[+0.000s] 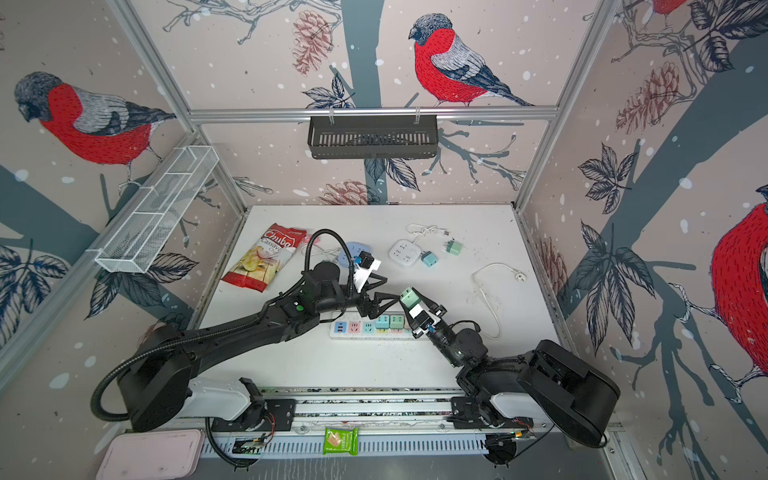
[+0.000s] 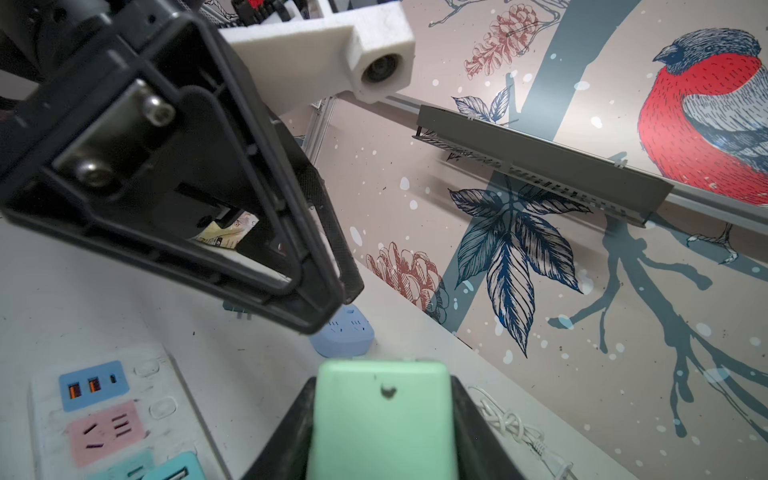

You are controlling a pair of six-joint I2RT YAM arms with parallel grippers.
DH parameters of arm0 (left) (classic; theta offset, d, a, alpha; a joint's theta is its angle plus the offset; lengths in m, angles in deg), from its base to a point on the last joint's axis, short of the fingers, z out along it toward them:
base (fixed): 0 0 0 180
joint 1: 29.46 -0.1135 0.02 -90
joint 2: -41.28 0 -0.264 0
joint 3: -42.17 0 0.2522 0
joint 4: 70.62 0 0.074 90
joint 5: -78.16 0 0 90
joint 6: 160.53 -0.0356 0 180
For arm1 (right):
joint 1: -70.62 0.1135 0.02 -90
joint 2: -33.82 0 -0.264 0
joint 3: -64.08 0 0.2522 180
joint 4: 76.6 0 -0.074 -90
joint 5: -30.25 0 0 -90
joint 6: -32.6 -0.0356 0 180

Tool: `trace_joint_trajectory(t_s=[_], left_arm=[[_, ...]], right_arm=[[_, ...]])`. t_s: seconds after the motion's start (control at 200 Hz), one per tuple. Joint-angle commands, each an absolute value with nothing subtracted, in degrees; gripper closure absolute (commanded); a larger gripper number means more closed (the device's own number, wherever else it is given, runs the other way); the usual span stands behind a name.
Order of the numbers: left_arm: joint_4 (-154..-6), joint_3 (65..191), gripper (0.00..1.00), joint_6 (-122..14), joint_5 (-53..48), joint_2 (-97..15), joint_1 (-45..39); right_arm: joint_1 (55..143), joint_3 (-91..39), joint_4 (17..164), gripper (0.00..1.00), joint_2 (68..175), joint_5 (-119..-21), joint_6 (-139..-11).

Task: Insert the plug
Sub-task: 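Bring the held green adapter toward the open left gripper above the strip, then close the left gripper on the green adapter held by the right gripper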

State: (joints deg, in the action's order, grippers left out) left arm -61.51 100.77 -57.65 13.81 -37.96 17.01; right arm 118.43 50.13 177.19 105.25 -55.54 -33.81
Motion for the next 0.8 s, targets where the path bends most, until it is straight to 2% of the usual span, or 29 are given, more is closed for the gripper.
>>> trace_joint_trajectory(t_s=[0.0,0.24,0.49,0.66,0.79], left_arm=[[-62.45,102.37,0.2,-58.71,16.44,-38.77,17.86],[-66.91,105.94,0.22,-61.1,16.27,-41.77,20.69],[-69.75,108.76,0.31,-61.57,17.95,-45.14,21.27],[-70.91,109.6,0.42,-62.33,18.82,-45.64,21.86],[-71.37,109.99,0.56,-62.71,19.65,-46.14,21.95]], right_arm=[[119.42,54.09,182.44,0.98,106.79,-53.03,-31.34],[121.43,54.01,183.39,0.98,108.13,-50.58,-29.44],[122.72,53.92,183.67,0.98,108.72,-49.48,-28.15],[123.16,54.02,185.91,0.98,110.36,-47.92,-27.45],[123.69,53.83,186.97,0.98,111.77,-46.91,-26.69]])
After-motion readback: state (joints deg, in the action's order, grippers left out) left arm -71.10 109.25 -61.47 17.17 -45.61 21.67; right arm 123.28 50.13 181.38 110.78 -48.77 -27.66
